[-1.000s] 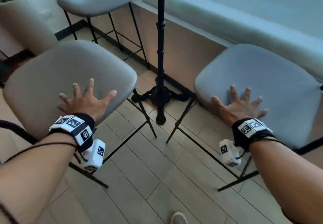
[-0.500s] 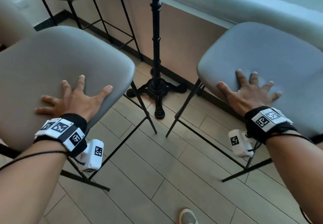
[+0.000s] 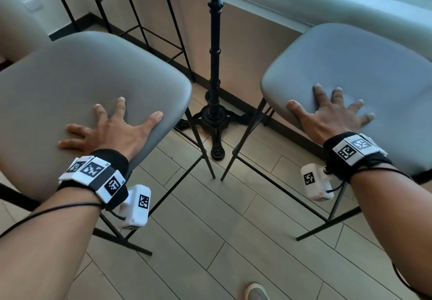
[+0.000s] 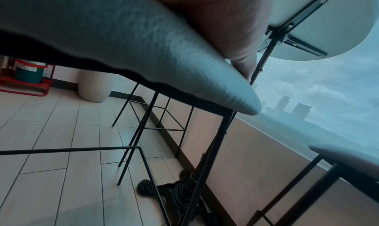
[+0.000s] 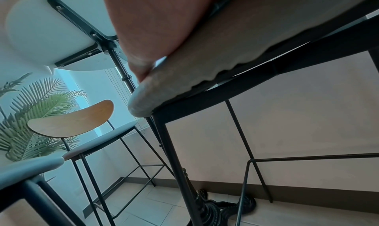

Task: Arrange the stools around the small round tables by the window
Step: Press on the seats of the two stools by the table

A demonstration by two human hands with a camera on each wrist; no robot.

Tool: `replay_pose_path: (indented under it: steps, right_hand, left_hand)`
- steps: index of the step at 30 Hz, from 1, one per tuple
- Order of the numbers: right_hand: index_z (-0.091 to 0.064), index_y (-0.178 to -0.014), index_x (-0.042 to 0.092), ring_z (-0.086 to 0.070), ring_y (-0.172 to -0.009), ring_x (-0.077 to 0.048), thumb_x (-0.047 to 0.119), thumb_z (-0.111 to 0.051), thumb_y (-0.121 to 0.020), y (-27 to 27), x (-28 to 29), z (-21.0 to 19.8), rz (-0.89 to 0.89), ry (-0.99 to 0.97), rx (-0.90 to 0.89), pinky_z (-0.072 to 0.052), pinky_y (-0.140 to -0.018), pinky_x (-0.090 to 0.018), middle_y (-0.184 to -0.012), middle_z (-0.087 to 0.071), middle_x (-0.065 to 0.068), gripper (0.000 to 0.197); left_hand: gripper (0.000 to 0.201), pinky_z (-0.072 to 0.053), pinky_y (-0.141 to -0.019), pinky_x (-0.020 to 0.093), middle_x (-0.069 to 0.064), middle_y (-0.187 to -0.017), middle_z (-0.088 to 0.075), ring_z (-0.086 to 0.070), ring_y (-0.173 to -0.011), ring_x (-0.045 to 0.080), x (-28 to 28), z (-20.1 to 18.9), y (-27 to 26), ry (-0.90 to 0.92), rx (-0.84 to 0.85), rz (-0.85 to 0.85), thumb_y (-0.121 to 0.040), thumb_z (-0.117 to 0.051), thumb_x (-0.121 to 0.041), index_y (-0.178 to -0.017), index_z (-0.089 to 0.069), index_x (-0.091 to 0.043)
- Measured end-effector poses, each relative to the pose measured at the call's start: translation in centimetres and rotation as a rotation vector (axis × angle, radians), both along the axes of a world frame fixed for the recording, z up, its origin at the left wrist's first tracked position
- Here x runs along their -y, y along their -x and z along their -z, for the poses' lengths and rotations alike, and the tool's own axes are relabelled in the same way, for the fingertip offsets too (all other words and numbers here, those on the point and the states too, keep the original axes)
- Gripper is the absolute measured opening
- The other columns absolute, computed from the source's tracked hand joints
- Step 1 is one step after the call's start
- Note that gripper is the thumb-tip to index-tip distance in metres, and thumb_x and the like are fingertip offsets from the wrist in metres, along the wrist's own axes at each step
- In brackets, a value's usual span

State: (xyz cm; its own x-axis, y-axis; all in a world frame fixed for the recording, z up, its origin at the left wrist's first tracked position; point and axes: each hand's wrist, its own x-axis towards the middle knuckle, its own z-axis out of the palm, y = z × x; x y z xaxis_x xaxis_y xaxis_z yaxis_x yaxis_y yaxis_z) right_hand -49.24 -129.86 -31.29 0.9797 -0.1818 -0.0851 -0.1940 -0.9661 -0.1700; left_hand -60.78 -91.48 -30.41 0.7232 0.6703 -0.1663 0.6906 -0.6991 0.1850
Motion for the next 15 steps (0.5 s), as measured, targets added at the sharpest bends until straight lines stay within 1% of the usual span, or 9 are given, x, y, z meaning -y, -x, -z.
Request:
replay_pose_path:
  steps: [10, 15]
  right_hand:
    - [-0.016, -0.148, 0.046, -0.003, -0.144, -0.052, 0.097, -0.016, -0.064, -0.7, -1.5, 0.2, 0.004, -0.003, 0.006, 0.003, -0.109, -0.073, -0.163, -0.013, -0.005, 0.098]
    - [-0.018, -0.147, 0.046, -0.003, -0.143, -0.053, 0.097, -0.017, -0.064, -0.8, -1.8, 0.2, 0.006, -0.011, 0.009, 0.003, -0.108, -0.074, -0.163, -0.014, -0.007, 0.098]
  left_hand:
    - [0.113, 0.000, -0.107, 0.081, 0.005, -0.166, -0.010, -0.004, -0.140, 0.063, 0.4, 0.0, -0.3, -0.005, 0.004, 0.006, -0.055, -0.019, -0.104, -0.153, -0.015, -0.046]
    - [0.114, 0.002, -0.106, 0.081, 0.005, -0.166, -0.010, -0.003, -0.141, 0.062, 0.4, 0.1, -0.3, -0.006, 0.009, 0.001, -0.055, -0.019, -0.104, -0.153, -0.015, -0.046]
